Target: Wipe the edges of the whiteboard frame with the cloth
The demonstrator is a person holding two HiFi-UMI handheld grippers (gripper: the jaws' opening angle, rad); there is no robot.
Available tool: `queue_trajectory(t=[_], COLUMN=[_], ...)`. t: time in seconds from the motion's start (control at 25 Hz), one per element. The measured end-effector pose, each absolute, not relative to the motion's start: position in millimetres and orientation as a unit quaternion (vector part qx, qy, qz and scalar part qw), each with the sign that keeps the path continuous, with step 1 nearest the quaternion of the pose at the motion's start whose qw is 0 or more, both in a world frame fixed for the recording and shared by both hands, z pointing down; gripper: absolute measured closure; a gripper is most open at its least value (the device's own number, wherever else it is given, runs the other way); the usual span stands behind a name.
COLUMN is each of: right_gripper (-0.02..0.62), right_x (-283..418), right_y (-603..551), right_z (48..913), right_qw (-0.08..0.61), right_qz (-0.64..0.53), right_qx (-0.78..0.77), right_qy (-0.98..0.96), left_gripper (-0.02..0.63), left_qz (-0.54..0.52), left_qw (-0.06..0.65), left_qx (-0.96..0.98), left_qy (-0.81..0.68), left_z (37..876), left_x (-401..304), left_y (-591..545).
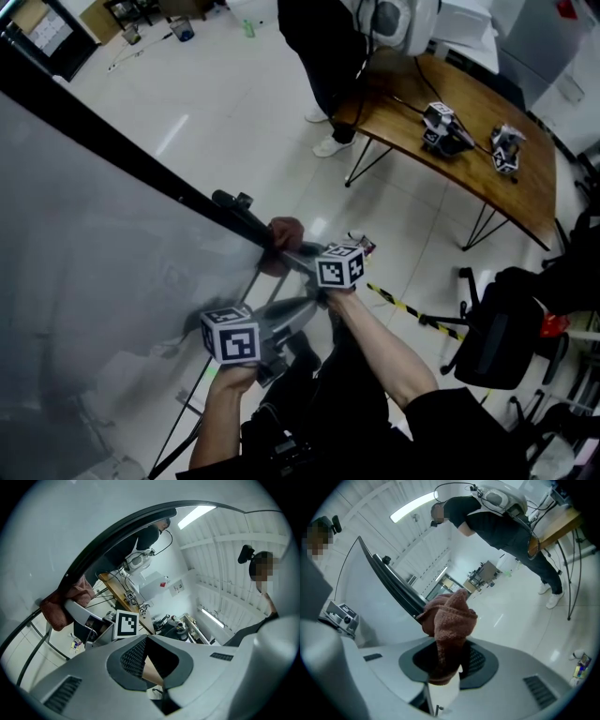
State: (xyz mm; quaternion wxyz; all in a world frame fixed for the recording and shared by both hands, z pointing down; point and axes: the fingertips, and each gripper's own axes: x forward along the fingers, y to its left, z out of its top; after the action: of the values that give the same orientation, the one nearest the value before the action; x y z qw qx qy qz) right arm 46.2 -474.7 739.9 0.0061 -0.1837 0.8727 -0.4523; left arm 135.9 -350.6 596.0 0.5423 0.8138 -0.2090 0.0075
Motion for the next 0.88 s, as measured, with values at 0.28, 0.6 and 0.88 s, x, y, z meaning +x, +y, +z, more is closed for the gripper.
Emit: queue_trajectory(t=[0.28, 0.6, 0.88], right_gripper=[0.482, 0.482, 0.483], right_x=[46, 47, 44], right_y=[-474, -475, -475], right_z=[762, 779, 794], right_qw=[-0.004, -0.019, -0.037], right_qz=[-0.465, -0.466, -0.453], right_qx=[-0.197, -0.219, -0.248], right_qy=[0.863, 0.857, 0.855], left_gripper=[0.618, 0.618, 0.618], left_qz=[0.012, 0.017, 0.023], left_qw=[0.551, 0.56, 0.566], left_qx=[0.807, 0.801, 0.797], left_qy=[-0.21, -0.212, -0.21], left_z=[607, 619, 625], left_x=[134, 132, 132], left_y=[-347, -342, -335])
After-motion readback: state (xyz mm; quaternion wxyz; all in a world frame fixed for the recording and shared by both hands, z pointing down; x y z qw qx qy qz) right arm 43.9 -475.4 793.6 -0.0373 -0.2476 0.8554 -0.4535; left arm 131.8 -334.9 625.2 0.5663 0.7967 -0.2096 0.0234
